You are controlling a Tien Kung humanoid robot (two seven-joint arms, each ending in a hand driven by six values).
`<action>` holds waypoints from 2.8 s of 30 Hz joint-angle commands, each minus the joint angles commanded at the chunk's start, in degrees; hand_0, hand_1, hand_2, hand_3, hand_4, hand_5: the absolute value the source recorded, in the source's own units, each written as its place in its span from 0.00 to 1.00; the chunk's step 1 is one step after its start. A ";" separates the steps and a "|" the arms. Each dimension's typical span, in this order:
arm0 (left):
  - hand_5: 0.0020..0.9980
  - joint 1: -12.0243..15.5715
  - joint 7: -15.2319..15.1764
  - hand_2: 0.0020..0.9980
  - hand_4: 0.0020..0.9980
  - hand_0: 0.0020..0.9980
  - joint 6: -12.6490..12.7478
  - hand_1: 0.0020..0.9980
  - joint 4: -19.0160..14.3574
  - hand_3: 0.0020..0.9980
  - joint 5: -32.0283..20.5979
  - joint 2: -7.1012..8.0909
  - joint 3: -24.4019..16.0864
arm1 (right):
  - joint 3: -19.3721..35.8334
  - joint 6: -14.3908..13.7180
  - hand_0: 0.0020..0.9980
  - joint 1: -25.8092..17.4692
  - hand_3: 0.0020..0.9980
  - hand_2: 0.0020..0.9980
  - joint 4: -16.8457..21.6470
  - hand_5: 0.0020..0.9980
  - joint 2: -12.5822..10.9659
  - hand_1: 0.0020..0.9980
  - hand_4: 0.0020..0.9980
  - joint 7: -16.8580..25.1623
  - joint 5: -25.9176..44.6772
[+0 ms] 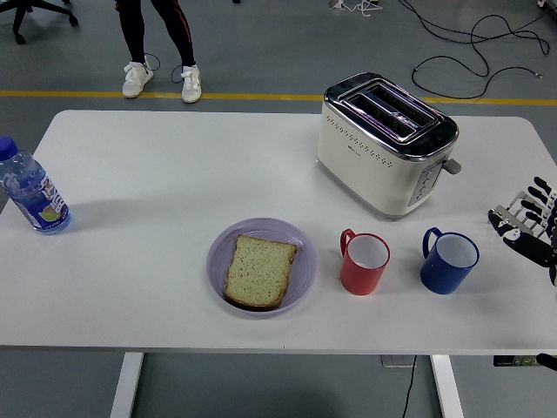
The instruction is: Pick up the cup,pour liquid into bread,place the cup on the desk
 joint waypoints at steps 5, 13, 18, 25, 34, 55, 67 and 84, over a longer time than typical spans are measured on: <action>0.89 0.27 -0.23 0.71 0.32 0.66 0.20 0.69 0.00 0.60 -1.29 0.00 0.61 | -3.35 -5.21 0.92 -0.34 1.00 0.95 -1.19 0.06 0.34 0.86 0.97 4.37 2.26; 0.89 0.35 -0.30 0.71 0.32 0.66 0.20 0.69 0.00 0.60 -2.09 0.00 1.09 | -9.63 -8.95 0.94 -2.87 1.00 0.95 0.22 0.09 0.94 0.86 0.97 9.83 5.87; 0.89 0.05 -0.28 0.71 0.32 0.66 0.13 0.69 0.00 0.60 -2.13 0.00 1.10 | -11.91 -9.84 0.94 -3.43 1.00 0.94 0.00 0.09 0.84 0.87 0.97 10.50 6.39; 0.90 0.45 -0.49 0.71 0.32 0.66 0.38 0.69 0.00 0.60 -3.16 0.00 1.33 | -14.48 -8.98 0.94 -2.64 1.00 0.94 -3.24 0.08 1.33 0.87 0.98 11.80 9.25; 0.90 0.60 -0.63 0.71 0.32 0.66 0.59 0.69 0.00 0.60 -4.64 0.00 2.10 | -17.07 -8.67 0.94 -1.43 1.00 0.94 -5.87 0.09 1.49 0.86 0.99 12.57 11.23; 0.90 -0.04 -0.36 0.71 0.32 0.66 0.34 0.69 0.00 0.60 -3.46 0.00 1.78 | -18.30 -9.99 0.94 3.16 1.00 0.94 -14.70 0.10 3.74 0.86 1.00 13.64 15.47; 0.90 -0.11 -0.21 0.71 0.32 0.66 0.03 0.69 0.00 0.60 -2.08 0.00 0.73 | -19.33 -9.94 0.93 4.66 1.00 0.93 -17.96 0.11 4.32 0.84 1.00 13.84 17.09; 0.90 -0.63 -0.19 0.71 0.32 0.66 0.10 0.69 0.00 0.60 -1.21 0.00 0.04 | -20.52 -8.36 0.92 5.54 0.92 0.89 -19.95 0.10 4.58 0.82 0.98 14.70 19.39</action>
